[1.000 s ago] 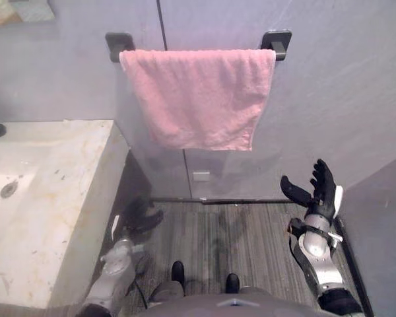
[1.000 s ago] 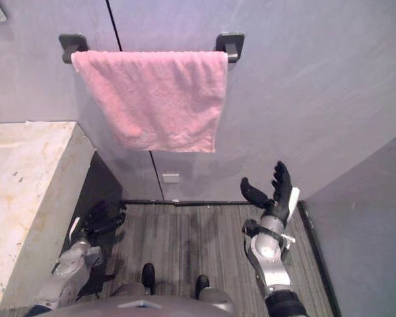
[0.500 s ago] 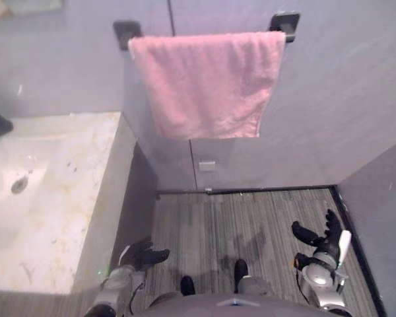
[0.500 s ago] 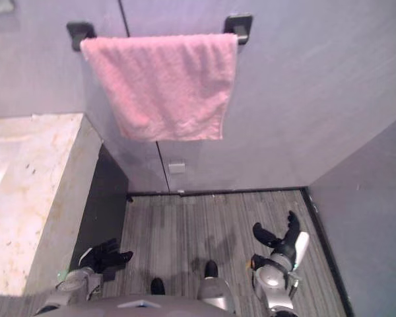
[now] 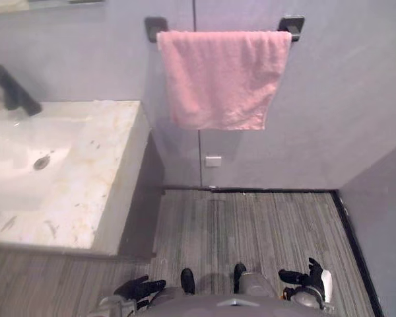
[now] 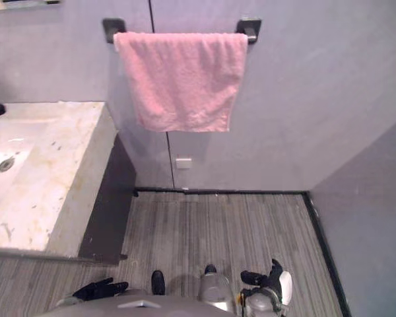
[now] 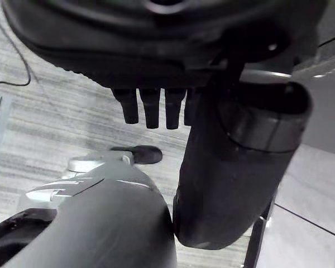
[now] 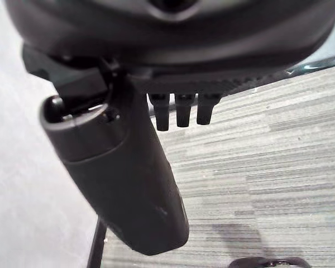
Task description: Organize the bathroom.
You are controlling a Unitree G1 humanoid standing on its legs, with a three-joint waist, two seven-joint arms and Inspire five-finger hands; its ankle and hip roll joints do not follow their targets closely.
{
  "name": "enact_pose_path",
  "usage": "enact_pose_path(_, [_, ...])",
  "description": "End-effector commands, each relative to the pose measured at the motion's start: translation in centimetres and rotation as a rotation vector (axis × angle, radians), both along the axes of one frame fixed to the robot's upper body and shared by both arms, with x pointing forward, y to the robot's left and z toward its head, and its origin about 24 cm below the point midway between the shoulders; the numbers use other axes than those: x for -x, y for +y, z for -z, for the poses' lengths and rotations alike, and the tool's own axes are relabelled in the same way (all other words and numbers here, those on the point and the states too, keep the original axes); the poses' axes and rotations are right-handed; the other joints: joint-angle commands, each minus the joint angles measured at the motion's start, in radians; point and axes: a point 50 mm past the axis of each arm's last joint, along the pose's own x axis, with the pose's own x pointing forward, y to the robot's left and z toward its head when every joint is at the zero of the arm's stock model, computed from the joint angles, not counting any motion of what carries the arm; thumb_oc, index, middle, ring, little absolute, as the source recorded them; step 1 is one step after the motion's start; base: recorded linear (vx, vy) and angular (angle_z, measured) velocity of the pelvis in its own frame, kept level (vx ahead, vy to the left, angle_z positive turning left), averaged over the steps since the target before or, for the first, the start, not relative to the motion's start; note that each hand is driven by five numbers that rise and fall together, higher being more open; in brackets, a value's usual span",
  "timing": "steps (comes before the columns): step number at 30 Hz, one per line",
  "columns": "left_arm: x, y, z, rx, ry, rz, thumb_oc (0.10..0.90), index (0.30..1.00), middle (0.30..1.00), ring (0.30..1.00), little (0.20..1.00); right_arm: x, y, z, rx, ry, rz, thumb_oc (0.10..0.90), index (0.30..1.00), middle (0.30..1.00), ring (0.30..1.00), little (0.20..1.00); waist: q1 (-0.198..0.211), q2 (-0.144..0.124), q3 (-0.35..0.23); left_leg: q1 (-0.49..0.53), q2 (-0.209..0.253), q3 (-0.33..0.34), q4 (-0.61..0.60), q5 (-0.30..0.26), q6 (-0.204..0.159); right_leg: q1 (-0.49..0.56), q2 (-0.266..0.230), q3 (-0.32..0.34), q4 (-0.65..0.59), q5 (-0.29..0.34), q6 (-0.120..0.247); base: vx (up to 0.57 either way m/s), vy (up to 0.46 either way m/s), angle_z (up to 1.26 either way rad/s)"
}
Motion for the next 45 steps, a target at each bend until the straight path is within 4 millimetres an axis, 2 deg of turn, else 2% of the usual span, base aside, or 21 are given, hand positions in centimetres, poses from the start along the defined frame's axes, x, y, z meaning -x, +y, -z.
enact_pose_path(1, [1.4,0.3,0.3,-0.015,0.163,0.059,0.800,0.900,0.900,0.900,0.900,-3.3,-0.5,-1.0,-0.052,-0.099,0.073,0.800,0.900,0.900,0.900,0.900,0.023,-0.009,-0.013,-0.017,-0.079,-0.042,0.011,-0.024,0.034,0.051,0.084,0.062,-0.043,0.022,-0.026,-0.16,-0.105,0.55])
enact_pose_path(4, [1.6,0.4,0.3,-0.048,0.193,0.058,0.800,0.900,0.900,0.900,0.900,-3.1,0.0,-0.5,-0.108,-0.036,0.041,0.800,0.900,0.900,0.900,0.900,0.042,-0.024,-0.011,-0.059,-0.082,-0.056,0.020,-0.005,0.013,0.095,0.092,0.060,-0.125,0.019,-0.040,-0.23,-0.147,0.47])
enact_pose_path(7, [1.6,0.7,0.3,-0.101,0.226,0.096,0.800,0.900,0.900,0.900,0.900,-2.9,0.3,0.0,-0.212,0.034,0.005,0.800,0.900,0.900,0.900,0.900,0.070,-0.037,0.022,-0.117,-0.064,-0.055,0.029,0.043,-0.030,0.134,0.093,0.016,-0.210,0.046,-0.054,-0.31,-0.182,0.49])
enact_pose_path(9, [1.4,0.7,0.3,-0.131,0.237,0.149,0.800,0.900,0.900,0.900,0.900,-2.8,0.2,0.1,-0.227,0.060,-0.002,0.800,0.900,0.900,0.900,0.900,0.069,-0.036,0.031,-0.131,-0.051,-0.006,0.045,0.048,-0.043,0.137,0.091,-0.017,-0.223,0.052,-0.061,-0.26,-0.063,0.74])
enact_pose_path(10, [0.9,0.7,0.3,-0.147,0.224,0.175,0.800,0.900,0.900,0.900,0.900,-2.2,0.0,0.4,-0.272,0.089,0.004,0.800,0.900,0.900,0.900,0.900,0.059,-0.040,0.038,-0.145,-0.030,0.059,0.089,0.034,-0.055,0.143,0.079,-0.065,-0.238,0.055,-0.066,-0.25,-0.012,0.90])
enact_pose_path(15, [-0.4,0.9,0.0,-0.220,0.150,0.129,0.800,0.900,0.900,0.900,0.900,-0.1,-0.5,1.1,-0.342,0.256,-0.075,0.800,0.900,0.900,0.900,0.900,0.053,-0.078,0.027,-0.088,-0.027,0.066,0.219,-0.064,-0.039,0.126,0.003,-0.151,-0.241,0.086,-0.058,-0.26,0.112,1.24])
enact_pose_path(18, [-1.2,1.4,-0.2,-0.267,0.110,0.126,0.800,0.900,0.900,0.900,0.900,1.2,-0.7,1.3,-0.346,0.313,-0.079,0.800,0.900,0.900,0.900,0.900,0.040,-0.080,0.009,-0.025,0.036,0.129,0.217,-0.066,-0.060,0.118,-0.031,-0.224,-0.246,0.090,-0.050,-0.20,0.194,1.03])
enact_pose_path(20, [-1.6,1.7,-0.4,-0.316,0.086,0.130,0.800,0.900,0.900,0.900,0.900,1.9,-1.2,1.3,-0.348,0.334,-0.044,0.800,0.900,0.900,0.900,0.900,0.030,-0.062,-0.008,0.029,0.098,0.160,0.181,-0.027,-0.093,0.115,-0.053,-0.279,-0.253,0.094,-0.047,-0.16,0.317,1.21])
enact_pose_path(25, [-2.3,1.9,-0.7,-0.327,0.009,0.031,0.800,0.900,0.900,0.900,0.900,2.6,-2.3,1.2,-0.322,0.368,-0.022,0.800,0.900,0.900,0.900,0.900,0.021,-0.030,-0.044,0.106,0.190,0.236,0.083,0.047,-0.151,0.121,-0.100,-0.354,-0.260,0.113,-0.022,-0.06,0.396,1.73])
enact_pose_path(26, [-2.5,1.9,-0.7,-0.333,-0.010,0.022,0.800,0.900,0.900,0.900,0.900,2.6,-2.4,1.1,-0.313,0.366,-0.014,0.800,0.900,0.900,0.900,0.900,0.021,-0.029,-0.047,0.113,0.192,0.242,0.073,0.046,-0.154,0.121,-0.109,-0.359,-0.260,0.118,-0.016,-0.03,0.473,1.02])
enact_pose_path(28, [-2.2,1.7,-0.7,-0.359,-0.019,0.027,0.800,0.900,0.900,0.900,0.900,2.1,-2.7,1.0,-0.304,0.327,0.031,0.800,0.900,0.900,0.900,0.900,0.030,-0.027,-0.050,0.136,0.168,0.233,0.017,0.005,-0.141,0.104,-0.153,-0.362,-0.242,0.147,0.021,-0.01,0.483,0.83])
enact_pose_path(30, [-1.5,2.1,-0.7,-0.398,-0.006,-0.005,0.800,0.900,0.900,0.900,0.900,1.1,-2.4,0.9,-0.302,0.307,0.027,0.800,0.900,0.900,0.900,0.900,0.037,-0.030,-0.042,0.134,0.133,0.207,0.021,-0.032,-0.114,0.072,-0.205,-0.330,-0.204,0.168,0.052,0.03,0.503,0.78])
enact_pose_path(33, [-0.2,2.6,-0.5,-0.403,0.059,-0.100,0.800,0.900,0.900,0.900,0.900,0.7,-2.3,0.8,-0.337,0.282,0.093,0.800,0.900,0.900,0.900,0.900,0.047,-0.043,-0.023,0.114,0.082,0.189,0.064,-0.080,-0.082,0.056,-0.271,-0.302,-0.171,0.212,0.055,0.03,0.414,0.47])
enact_pose_path(35, [0.3,2.9,-0.5,-0.410,0.090,-0.125,0.800,0.900,0.900,0.900,0.900,1.2,-2.1,0.9,-0.371,0.311,0.100,0.800,0.900,0.900,0.900,0.900,0.042,-0.044,-0.015,0.113,0.063,0.188,0.075,-0.091,-0.065,0.046,-0.286,-0.280,-0.137,0.224,0.045,0.05,0.355,0.23])
enact_pose_path(36, [0.3,2.9,-0.5,-0.411,0.097,-0.124,0.800,0.900,0.900,0.900,0.900,1.6,-1.9,1.1,-0.388,0.324,0.121,0.800,0.900,0.900,0.900,0.900,0.029,-0.041,-0.007,0.120,0.053,0.180,0.076,-0.094,-0.054,0.031,-0.269,-0.239,-0.096,0.221,0.038,0.06,0.274,0.17])
enact_pose_path(37, [0.1,2.9,-0.5,-0.415,0.091,-0.117,0.800,0.900,0.900,0.900,0.900,1.9,-1.8,1.1,-0.400,0.330,0.144,0.800,0.900,0.900,0.900,0.900,0.012,-0.037,-0.004,0.124,0.047,0.173,0.070,-0.094,-0.047,0.014,-0.234,-0.199,-0.070,0.206,0.033,0.08,0.293,0.32])
enact_pose_path(38, [-0.4,2.8,-0.6,-0.426,0.073,-0.087,0.800,0.900,0.900,0.900,0.900,2.2,-1.7,1.2,-0.412,0.340,0.149,0.800,0.900,0.900,0.900,0.900,-0.014,-0.031,-0.002,0.131,0.038,0.159,0.057,-0.092,-0.037,-0.008,-0.175,-0.145,-0.039,0.183,0.028,0.06,0.209,0.41])
enact_pose_path(39, [-0.7,2.8,-0.6,-0.432,0.062,-0.069,0.800,0.900,0.900,0.900,0.900,2.4,-1.6,1.3,-0.415,0.343,0.151,0.800,0.900,0.900,0.900,0.900,-0.025,-0.029,-0.005,0.129,0.034,0.152,0.051,-0.089,-0.033,-0.018,-0.147,-0.123,-0.034,0.172,0.024,0.10,0.241,0.72])
enact_pose_path(40, [-1.9,2.5,-0.8,-0.449,0.023,-0.015,0.800,0.900,0.900,0.900,0.900,3.0,-1.2,1.5,-0.429,0.367,0.156,0.800,0.900,0.900,0.900,0.900,-0.060,-0.020,-0.004,0.134,0.023,0.121,0.026,-0.076,-0.025,-0.019,-0.050,-0.071,-0.028,0.114,0.005,0.09,0.213,1.00])
enact_pose_path(41, [-3.0,1.9,-0.9,-0.456,-0.004,-0.002,0.800,0.900,0.900,0.900,0.900,3.7,-0.5,1.8,-0.446,0.383,0.159,0.800,0.900,0.900,0.900,0.900,-0.073,-0.023,-0.017,0.122,0.001,0.104,0.010,-0.067,-0.023,-0.012,0.018,-0.060,-0.061,0.099,-0.012,0.09,0.199,1.28])
enact_pose_path(45, [-3.9,1.5,-1.1,-0.481,-0.043,-0.020,0.800,0.900,0.900,0.900,0.900,4.2,0.2,2.0,-0.462,0.411,0.131,0.800,0.900,0.900,0.900,0.900,-0.085,-0.028,-0.011,0.112,-0.030,0.098,0.012,-0.072,-0.013,-0.014,0.065,-0.053,-0.087,0.099,-0.027,0.02,0.069,0.96])
